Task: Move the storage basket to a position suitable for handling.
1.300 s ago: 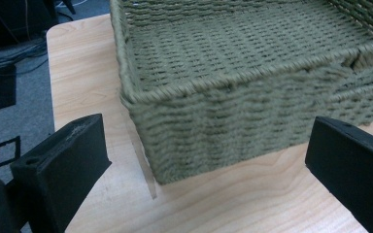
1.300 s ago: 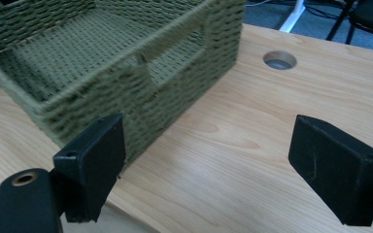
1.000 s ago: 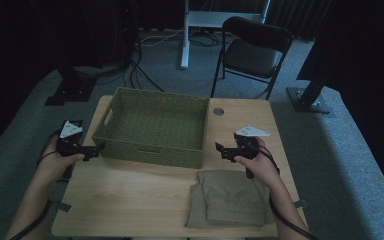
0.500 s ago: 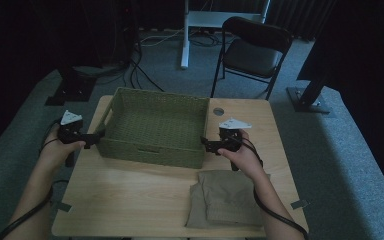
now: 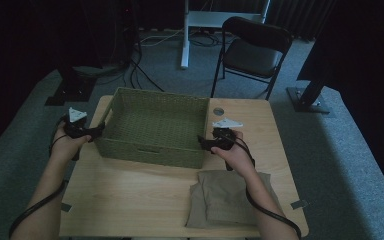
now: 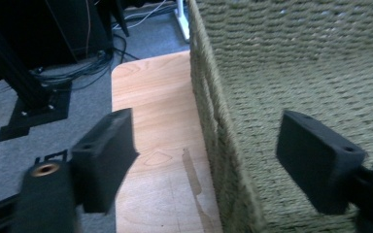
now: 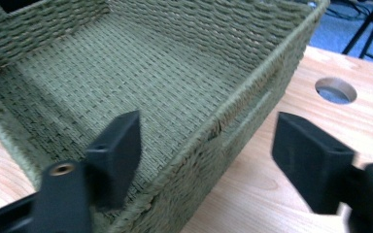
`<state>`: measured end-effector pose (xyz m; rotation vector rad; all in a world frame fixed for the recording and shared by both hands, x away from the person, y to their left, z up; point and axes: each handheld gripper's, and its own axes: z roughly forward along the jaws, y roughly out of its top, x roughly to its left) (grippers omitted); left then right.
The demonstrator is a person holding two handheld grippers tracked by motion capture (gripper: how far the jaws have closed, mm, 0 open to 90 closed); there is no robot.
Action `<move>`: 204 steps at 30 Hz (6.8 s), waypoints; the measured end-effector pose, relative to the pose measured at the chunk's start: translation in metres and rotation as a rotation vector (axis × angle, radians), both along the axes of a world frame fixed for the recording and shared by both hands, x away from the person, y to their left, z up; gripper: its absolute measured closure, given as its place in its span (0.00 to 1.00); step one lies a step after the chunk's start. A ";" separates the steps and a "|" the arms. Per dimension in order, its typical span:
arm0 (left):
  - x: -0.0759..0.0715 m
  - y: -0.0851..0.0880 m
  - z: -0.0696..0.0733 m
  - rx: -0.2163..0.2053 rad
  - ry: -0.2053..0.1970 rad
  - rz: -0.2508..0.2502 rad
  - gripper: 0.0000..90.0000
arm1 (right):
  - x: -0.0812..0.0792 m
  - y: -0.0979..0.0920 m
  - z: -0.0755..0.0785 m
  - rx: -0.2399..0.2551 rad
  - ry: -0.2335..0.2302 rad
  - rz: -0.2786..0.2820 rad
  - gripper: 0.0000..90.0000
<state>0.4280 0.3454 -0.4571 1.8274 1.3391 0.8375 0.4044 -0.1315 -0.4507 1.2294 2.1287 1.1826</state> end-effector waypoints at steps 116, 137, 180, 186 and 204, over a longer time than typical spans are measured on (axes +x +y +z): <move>-0.009 -0.199 -0.015 -0.146 0.137 -0.014 0.92 | 0.005 -0.152 -0.003 0.025 0.157 -0.365 0.89; -0.009 -0.249 -0.014 -0.142 0.160 -0.052 0.91 | -0.003 -0.201 -0.004 0.010 0.142 -0.394 0.89; -0.012 -0.256 0.006 -0.169 0.114 -0.320 0.21 | -0.012 -0.218 0.006 0.137 0.038 -0.360 0.40; -0.018 -0.255 0.014 -0.214 0.033 -0.355 0.17 | -0.019 -0.206 0.015 0.186 -0.013 -0.290 0.21; -0.058 -0.258 0.022 -0.249 -0.057 -0.474 0.18 | -0.059 -0.171 0.023 0.096 -0.103 -0.043 0.13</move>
